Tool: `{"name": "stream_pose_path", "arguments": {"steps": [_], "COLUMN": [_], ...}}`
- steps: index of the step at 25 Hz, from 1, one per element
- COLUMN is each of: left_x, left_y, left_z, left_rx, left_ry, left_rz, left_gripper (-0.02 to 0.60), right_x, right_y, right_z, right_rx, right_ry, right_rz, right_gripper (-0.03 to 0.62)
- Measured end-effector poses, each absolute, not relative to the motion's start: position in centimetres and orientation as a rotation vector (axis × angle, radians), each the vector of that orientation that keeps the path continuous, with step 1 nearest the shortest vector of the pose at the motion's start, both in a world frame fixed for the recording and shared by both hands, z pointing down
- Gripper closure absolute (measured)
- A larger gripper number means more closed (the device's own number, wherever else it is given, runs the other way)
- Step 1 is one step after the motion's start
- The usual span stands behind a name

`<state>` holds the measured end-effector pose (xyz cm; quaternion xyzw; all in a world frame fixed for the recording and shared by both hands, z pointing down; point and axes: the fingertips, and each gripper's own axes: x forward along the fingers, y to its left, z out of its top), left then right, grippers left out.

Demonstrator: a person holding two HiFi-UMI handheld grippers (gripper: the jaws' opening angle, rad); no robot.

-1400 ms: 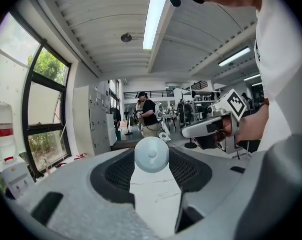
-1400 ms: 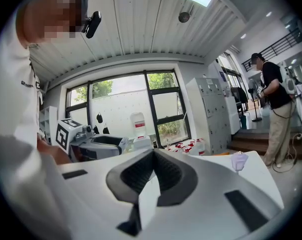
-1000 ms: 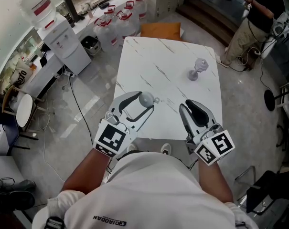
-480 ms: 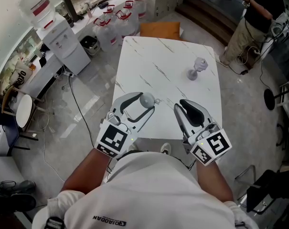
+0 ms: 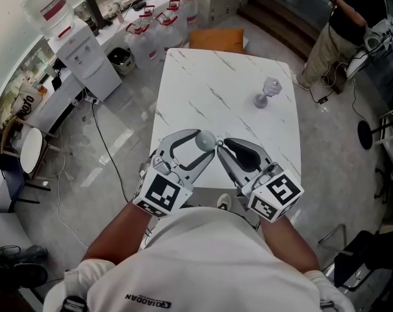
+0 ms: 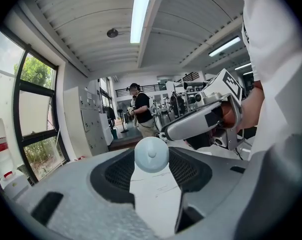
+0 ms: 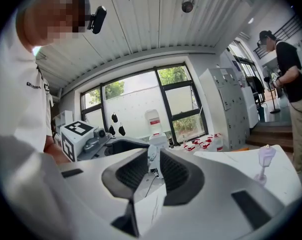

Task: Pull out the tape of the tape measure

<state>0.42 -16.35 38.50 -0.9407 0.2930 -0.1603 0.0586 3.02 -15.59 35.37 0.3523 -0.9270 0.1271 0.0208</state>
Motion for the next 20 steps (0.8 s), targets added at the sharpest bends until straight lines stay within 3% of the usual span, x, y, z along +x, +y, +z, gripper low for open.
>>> {"name": "stream_pose_path", "arguments": {"steps": [6, 20], "left_x": [0.6, -0.3], "left_y": [-16.1, -16.4], "left_z": [38.4, 38.3], "left_rx": [-2.853, -2.835], "left_ry": [0.874, 0.895], "left_rz": [-0.484, -0.497], "left_gripper": [0.359, 0.359], "right_x": [2.3, 2.6], "right_y": [-15.5, -15.4], "right_z": [35.6, 35.3], "right_rx": [1.058, 1.09], "right_ry": [-2.874, -2.868], "right_rz": [0.398, 0.333], "right_gripper": [0.563, 0.571]}}
